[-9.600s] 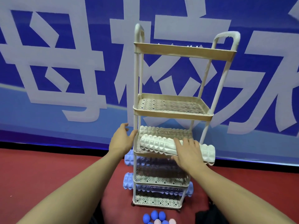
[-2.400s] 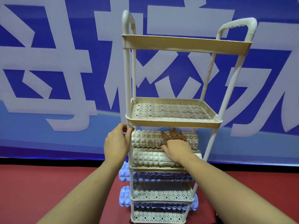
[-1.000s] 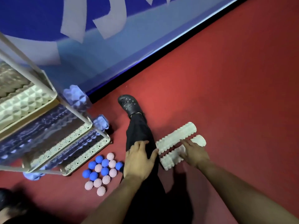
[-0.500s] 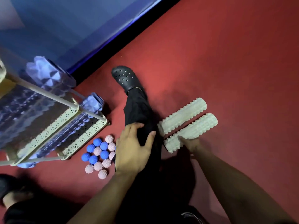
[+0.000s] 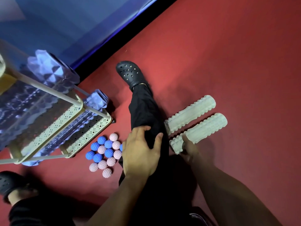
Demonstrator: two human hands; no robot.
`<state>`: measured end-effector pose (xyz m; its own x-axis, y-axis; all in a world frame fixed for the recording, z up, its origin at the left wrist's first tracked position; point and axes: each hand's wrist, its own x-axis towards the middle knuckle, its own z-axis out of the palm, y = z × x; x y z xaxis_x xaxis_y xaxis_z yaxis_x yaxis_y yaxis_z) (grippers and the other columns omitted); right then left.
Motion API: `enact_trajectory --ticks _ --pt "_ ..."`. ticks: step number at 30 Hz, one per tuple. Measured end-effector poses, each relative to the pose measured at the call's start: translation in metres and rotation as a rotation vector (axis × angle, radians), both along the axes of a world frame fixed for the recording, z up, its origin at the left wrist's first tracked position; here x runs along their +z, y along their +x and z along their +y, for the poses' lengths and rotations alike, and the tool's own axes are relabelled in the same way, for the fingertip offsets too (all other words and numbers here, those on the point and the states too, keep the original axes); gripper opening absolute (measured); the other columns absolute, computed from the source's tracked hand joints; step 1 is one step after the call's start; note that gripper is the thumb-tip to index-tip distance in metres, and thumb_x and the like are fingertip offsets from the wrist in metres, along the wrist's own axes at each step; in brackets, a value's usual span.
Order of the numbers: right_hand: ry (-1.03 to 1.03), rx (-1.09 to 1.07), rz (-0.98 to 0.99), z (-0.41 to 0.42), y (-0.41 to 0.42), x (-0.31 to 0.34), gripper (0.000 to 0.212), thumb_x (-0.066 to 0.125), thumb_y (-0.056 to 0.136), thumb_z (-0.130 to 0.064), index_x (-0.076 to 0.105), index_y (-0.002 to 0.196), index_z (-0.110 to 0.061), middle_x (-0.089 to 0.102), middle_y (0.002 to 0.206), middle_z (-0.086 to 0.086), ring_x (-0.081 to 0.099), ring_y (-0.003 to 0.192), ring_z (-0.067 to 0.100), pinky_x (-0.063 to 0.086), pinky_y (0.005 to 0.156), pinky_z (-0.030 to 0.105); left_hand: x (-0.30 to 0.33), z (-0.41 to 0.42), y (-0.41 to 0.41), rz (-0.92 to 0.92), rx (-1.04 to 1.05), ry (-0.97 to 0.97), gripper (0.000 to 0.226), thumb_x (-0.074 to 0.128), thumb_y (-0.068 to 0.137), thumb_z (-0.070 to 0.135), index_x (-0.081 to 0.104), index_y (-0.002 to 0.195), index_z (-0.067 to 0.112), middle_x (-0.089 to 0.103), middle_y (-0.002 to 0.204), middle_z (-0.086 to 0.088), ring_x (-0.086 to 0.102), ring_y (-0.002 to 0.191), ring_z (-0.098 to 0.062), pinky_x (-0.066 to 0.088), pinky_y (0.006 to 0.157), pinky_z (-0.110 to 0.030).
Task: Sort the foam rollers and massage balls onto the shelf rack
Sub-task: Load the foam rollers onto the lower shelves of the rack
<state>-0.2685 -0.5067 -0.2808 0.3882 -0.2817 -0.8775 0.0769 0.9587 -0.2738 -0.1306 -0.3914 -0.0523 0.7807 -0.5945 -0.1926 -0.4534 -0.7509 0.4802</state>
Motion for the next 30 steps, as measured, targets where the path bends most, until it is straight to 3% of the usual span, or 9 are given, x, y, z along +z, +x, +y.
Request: enact_trajectory --ticks 2,4,10,14,17,20,23,26,30 --pt "-0.025 0.038 0.029 0.004 0.000 0.040 0.051 0.064 0.094 -0.044 0.063 0.126 -0.004 0.067 0.130 0.013 0.064 0.121 0.029 0.050 0.103 0.045 0.001 -0.001 -0.002 -0.011 -0.021 0.030 0.043 0.054 0.094 0.062 0.058 0.124 0.032 0.059 0.122 0.013 0.053 0.117 -0.015 0.038 0.108 -0.038" --pt "-0.056 0.022 0.045 0.011 0.001 0.071 0.050 0.051 0.101 -0.050 0.064 0.128 -0.011 0.071 0.124 0.008 0.065 0.119 0.024 0.046 0.109 0.045 0.005 0.000 -0.004 -0.029 -0.049 0.052 0.043 0.052 0.095 0.063 0.057 0.125 0.032 0.059 0.123 0.012 0.052 0.118 -0.016 0.034 0.106 -0.036" --pt "-0.161 -0.079 -0.098 0.020 0.000 0.168 0.049 0.056 0.099 -0.045 0.059 0.135 -0.012 0.070 0.127 0.009 0.063 0.123 0.024 0.040 0.115 0.047 0.026 0.008 -0.011 -0.029 -0.106 0.021 0.051 0.041 0.098 0.063 0.053 0.132 0.027 0.058 0.128 0.010 0.051 0.122 -0.017 0.036 0.103 -0.036" --pt "-0.273 -0.090 -0.192 0.019 0.010 0.237 0.039 0.056 0.099 -0.038 0.061 0.132 -0.017 0.068 0.130 0.006 0.063 0.122 0.020 0.038 0.116 0.041 0.052 0.016 -0.013 0.138 0.073 -0.205 0.055 0.050 0.095 0.062 0.055 0.134 0.023 0.059 0.129 0.006 0.053 0.124 -0.016 0.039 0.109 -0.033" --pt "-0.340 -0.044 -0.306 0.026 0.025 0.285 0.044 0.057 0.098 -0.036 0.058 0.137 -0.015 0.065 0.136 0.007 0.061 0.125 0.020 0.040 0.114 0.039 0.080 0.023 -0.016 0.355 0.201 -0.422 0.067 0.055 0.084 0.077 0.053 0.133 0.032 0.059 0.131 0.013 0.056 0.122 -0.003 0.043 0.111 -0.032" --pt "-0.386 0.059 -0.434 0.051 0.050 0.330 0.043 0.055 0.098 -0.034 0.058 0.136 -0.013 0.066 0.134 0.008 0.062 0.125 0.019 0.042 0.108 0.035 0.111 0.030 -0.006 0.463 0.290 -0.637 0.079 0.057 0.073 0.087 0.053 0.129 0.032 0.064 0.127 0.010 0.062 0.111 0.004 0.049 0.104 -0.027" --pt "-0.424 0.172 -0.529 0.089 0.081 0.372 0.050 0.058 0.092 -0.035 0.058 0.137 -0.013 0.065 0.135 0.009 0.062 0.125 0.019 0.040 0.111 0.036 0.157 0.053 0.012 0.423 0.367 -0.747 0.070 0.055 0.073 0.086 0.056 0.120 0.035 0.068 0.118 0.010 0.065 0.106 -0.001 0.050 0.099 -0.027" --pt "-0.483 0.297 -0.610 0.129 0.108 0.409 0.047 0.058 0.093 -0.034 0.061 0.134 -0.012 0.067 0.132 0.008 0.063 0.124 0.018 0.042 0.107 0.035 0.194 0.089 0.035 0.338 0.492 -0.842 0.066 0.051 0.072 0.084 0.058 0.112 0.031 0.071 0.108 0.005 0.068 0.100 -0.010 0.053 0.093 -0.035" --pt "-0.628 0.470 -0.582 0.179 0.134 0.447 0.043 0.063 0.090 -0.036 0.065 0.129 -0.019 0.071 0.125 -0.002 0.065 0.119 0.014 0.046 0.100 0.033 0.228 0.145 0.060 0.212 0.643 -0.931 0.045 0.052 0.096 0.063 0.064 0.097 0.019 0.073 0.092 0.002 0.069 0.089 -0.015 0.054 0.082 -0.035"
